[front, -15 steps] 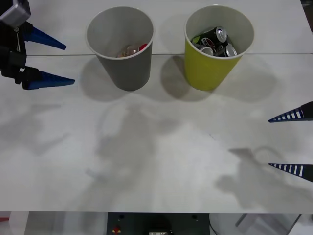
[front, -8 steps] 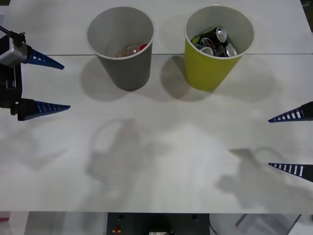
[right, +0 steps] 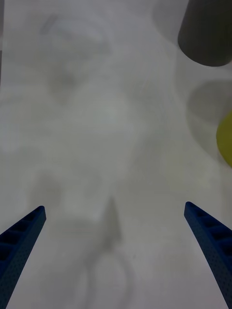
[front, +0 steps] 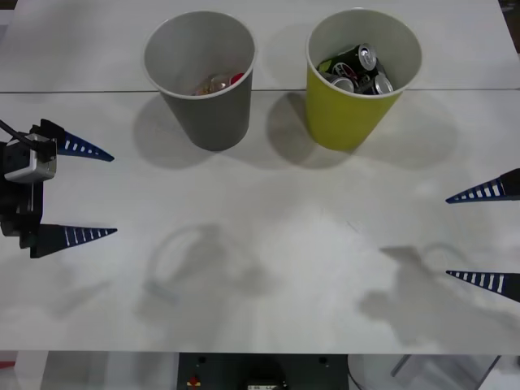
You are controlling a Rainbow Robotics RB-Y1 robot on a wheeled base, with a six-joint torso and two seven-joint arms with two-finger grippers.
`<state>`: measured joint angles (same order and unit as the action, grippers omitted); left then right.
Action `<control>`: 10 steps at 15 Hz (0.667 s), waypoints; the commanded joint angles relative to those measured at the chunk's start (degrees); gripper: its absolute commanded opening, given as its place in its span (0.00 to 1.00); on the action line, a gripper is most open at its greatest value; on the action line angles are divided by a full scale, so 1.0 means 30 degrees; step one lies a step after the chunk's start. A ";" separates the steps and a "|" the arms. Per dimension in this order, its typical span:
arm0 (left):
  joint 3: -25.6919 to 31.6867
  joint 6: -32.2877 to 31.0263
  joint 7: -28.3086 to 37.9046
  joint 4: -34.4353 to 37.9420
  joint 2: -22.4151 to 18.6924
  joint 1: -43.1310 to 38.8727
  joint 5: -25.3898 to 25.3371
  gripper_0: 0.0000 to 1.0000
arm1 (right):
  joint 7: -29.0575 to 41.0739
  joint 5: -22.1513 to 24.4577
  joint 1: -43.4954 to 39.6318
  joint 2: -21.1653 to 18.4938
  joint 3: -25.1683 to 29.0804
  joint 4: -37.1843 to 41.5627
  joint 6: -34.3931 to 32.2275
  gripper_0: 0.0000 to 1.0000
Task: Put the can into the green bin and the plastic bottle into the gray bin
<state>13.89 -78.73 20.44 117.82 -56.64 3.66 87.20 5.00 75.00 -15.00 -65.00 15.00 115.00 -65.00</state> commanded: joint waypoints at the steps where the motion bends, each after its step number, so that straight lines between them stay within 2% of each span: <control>1: -0.0031 -0.0944 -0.0370 0.0657 0.0014 -0.0458 0.0992 1.00 | 0.0000 0.0000 0.0000 0.0000 0.0000 0.0000 0.0000 1.00; 2: -0.0002 -0.1032 -0.0399 0.1214 0.0014 -0.0897 0.1549 1.00 | 0.0000 0.0000 0.0000 0.0000 0.0000 0.0000 0.0000 1.00; 10: -0.0002 -0.1061 -0.0926 0.1390 0.1068 -0.1630 0.1754 1.00 | 0.0000 0.0000 0.0000 0.0000 0.0000 0.0000 0.0000 1.00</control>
<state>13.89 -81.91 17.76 122.01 -53.46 -1.22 92.46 5.00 75.00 -15.00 -65.00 15.00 115.00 -65.00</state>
